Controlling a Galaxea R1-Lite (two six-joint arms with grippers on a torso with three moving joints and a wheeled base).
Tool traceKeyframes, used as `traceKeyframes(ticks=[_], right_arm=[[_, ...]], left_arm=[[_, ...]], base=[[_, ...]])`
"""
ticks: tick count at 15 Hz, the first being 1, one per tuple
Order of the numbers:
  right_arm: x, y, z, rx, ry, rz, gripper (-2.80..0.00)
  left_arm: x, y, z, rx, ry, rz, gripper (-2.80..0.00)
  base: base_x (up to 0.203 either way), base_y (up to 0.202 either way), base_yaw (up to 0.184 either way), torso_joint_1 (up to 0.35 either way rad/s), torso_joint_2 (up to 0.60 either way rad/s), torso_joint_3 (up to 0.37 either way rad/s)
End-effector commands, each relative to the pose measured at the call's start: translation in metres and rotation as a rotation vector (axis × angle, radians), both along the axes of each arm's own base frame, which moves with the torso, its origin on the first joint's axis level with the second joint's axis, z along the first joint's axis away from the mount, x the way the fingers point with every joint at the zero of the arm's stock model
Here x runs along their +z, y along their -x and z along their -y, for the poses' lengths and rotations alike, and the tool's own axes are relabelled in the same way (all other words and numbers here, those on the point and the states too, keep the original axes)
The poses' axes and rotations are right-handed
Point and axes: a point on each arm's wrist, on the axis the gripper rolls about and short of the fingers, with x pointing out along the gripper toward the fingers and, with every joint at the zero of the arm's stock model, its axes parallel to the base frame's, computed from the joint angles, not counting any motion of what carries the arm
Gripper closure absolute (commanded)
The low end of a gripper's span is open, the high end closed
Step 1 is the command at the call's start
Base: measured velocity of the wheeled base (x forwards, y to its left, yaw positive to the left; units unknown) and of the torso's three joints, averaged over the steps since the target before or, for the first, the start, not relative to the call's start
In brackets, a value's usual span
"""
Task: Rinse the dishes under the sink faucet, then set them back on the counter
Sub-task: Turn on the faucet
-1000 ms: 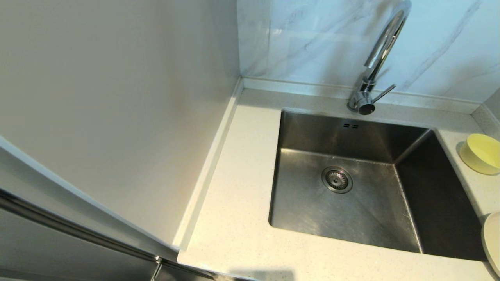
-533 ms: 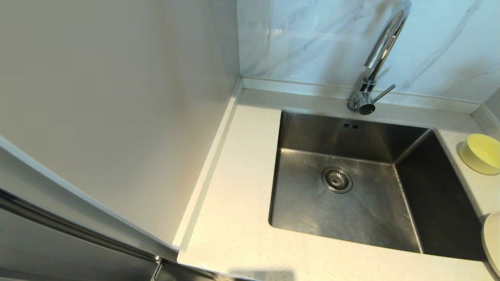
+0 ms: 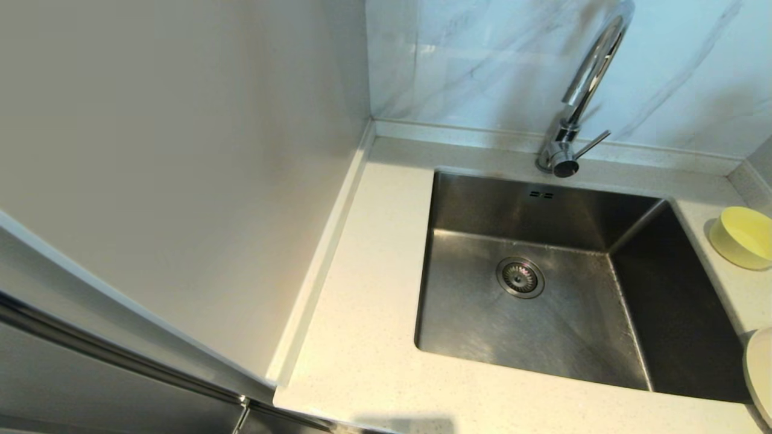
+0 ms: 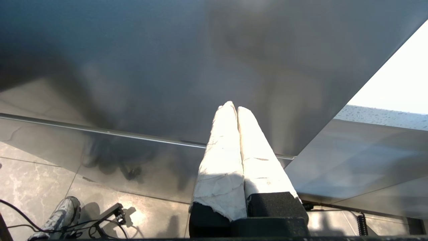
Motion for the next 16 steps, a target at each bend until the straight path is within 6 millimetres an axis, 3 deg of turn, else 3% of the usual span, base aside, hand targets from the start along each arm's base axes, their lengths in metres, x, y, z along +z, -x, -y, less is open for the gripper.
traceKeyframes(ticks=[1,3,5,11,13,16], right_arm=[[0.035,-0.006,0.000,-0.011,-0.025,-0.008,0.00],[0.086,-0.026,0.001,-0.052,-0.057,-0.036,0.00],[0.132,-0.058,0.002,-0.092,-0.072,-0.066,0.00],[0.253,-0.182,0.004,-0.153,-0.085,-0.010,0.00],[0.275,-0.232,0.005,-0.200,-0.075,0.009,0.00],[0.280,-0.292,0.006,-0.259,-0.075,0.053,0.00]], left_arm=[[0.000,0.000,0.000,0.001,0.000,0.000,0.00],[0.000,0.000,0.000,0.000,0.000,0.000,0.00],[0.000,0.000,0.000,-0.001,0.000,0.000,0.00],[0.000,0.000,0.000,0.001,0.000,0.000,0.00],[0.000,0.000,0.000,-0.001,0.000,0.000,0.00],[0.000,0.000,0.000,0.000,0.000,0.000,0.00]], base=[[0.000,0.000,0.000,0.000,0.00,0.000],[0.000,0.000,0.000,0.000,0.00,0.000],[0.000,0.000,0.000,0.000,0.00,0.000],[0.000,0.000,0.000,0.000,0.00,0.000],[0.000,0.000,0.000,0.000,0.00,0.000],[0.000,0.000,0.000,0.000,0.00,0.000]])
